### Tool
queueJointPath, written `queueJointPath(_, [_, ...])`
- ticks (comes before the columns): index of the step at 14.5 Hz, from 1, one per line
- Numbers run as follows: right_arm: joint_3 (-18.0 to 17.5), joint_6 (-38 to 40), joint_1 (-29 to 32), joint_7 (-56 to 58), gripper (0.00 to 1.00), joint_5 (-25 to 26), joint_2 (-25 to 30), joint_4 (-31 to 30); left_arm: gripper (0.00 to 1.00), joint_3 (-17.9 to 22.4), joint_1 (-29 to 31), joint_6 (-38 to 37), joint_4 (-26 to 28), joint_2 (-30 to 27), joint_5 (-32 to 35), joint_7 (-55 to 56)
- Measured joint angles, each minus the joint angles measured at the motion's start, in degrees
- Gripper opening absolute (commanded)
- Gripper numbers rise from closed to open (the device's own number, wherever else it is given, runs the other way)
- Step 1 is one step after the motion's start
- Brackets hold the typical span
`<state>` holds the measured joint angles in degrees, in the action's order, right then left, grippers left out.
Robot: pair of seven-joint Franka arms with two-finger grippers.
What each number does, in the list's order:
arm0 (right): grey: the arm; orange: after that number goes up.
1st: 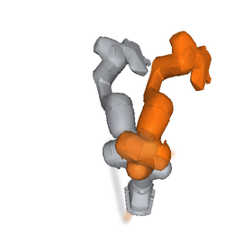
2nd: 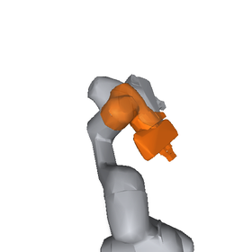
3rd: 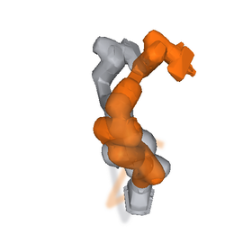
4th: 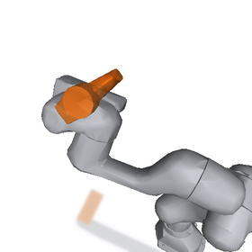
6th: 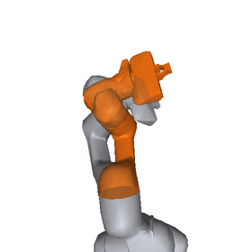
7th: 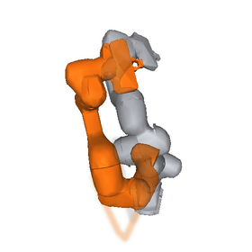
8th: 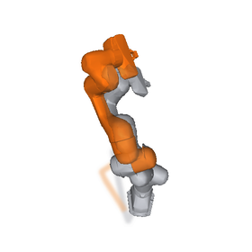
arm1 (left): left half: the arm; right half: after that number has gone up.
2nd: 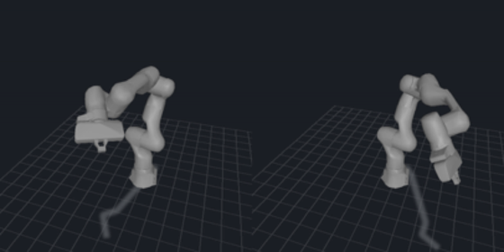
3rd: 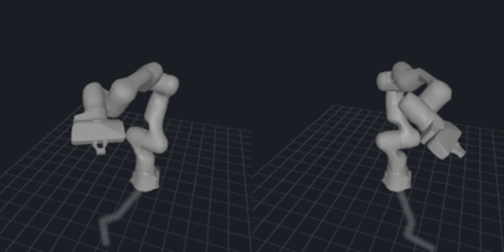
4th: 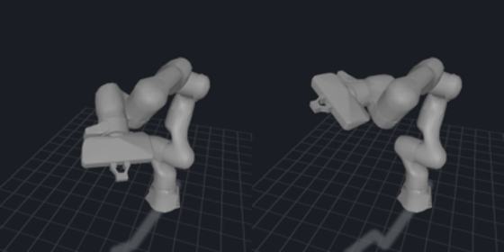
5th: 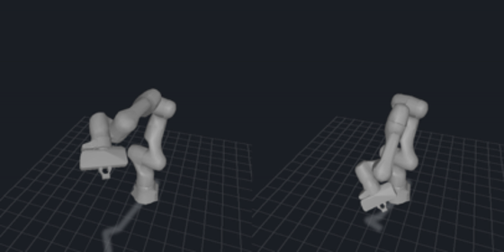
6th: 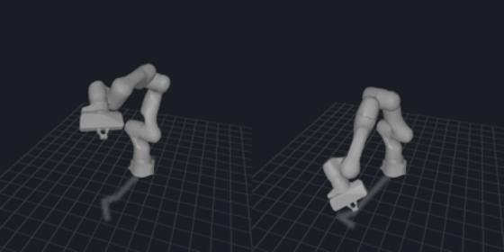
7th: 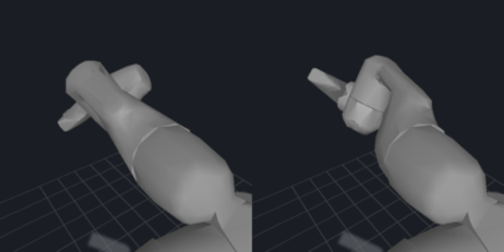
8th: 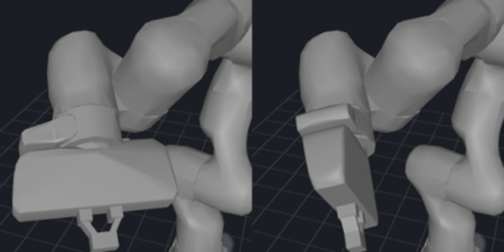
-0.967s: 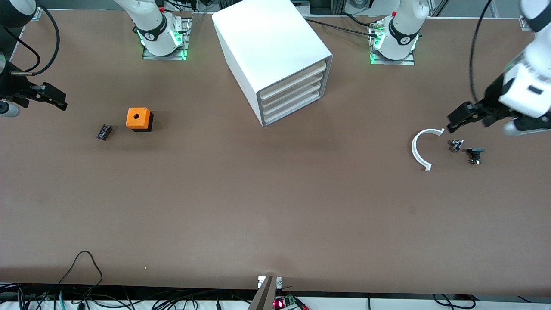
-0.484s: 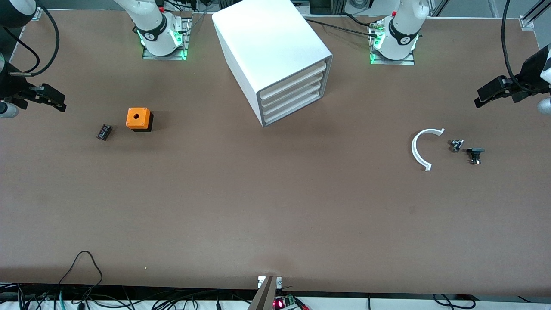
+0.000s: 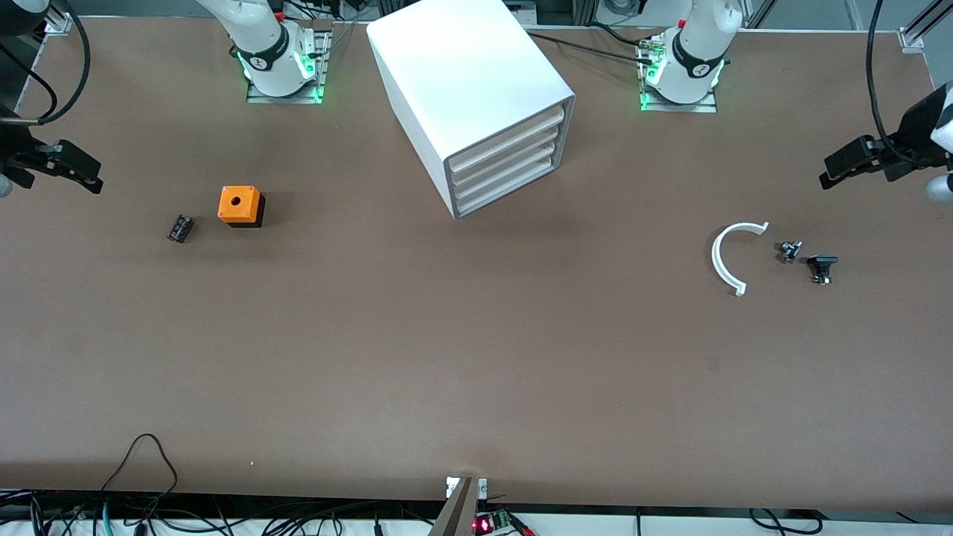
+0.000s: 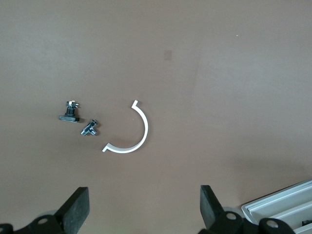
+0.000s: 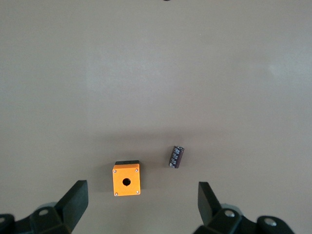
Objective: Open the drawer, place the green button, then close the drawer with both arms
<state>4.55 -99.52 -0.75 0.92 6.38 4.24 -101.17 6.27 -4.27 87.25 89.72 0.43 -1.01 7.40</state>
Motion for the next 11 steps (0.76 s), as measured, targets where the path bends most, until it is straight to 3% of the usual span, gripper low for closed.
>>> queueJointPath(3, [0.0,0.2,0.0,-2.2,1.0,-0.1,0.5,-0.3,1.0,0.2,2.4,0.1,0.0,1.0,0.0,-1.6])
queueJointPath(11, [-0.1,1.5,0.0,-2.7,1.0,-0.2,2.3,-1.6,1.0,-1.0,2.1,0.1,0.0,1.0,0.0,-1.9])
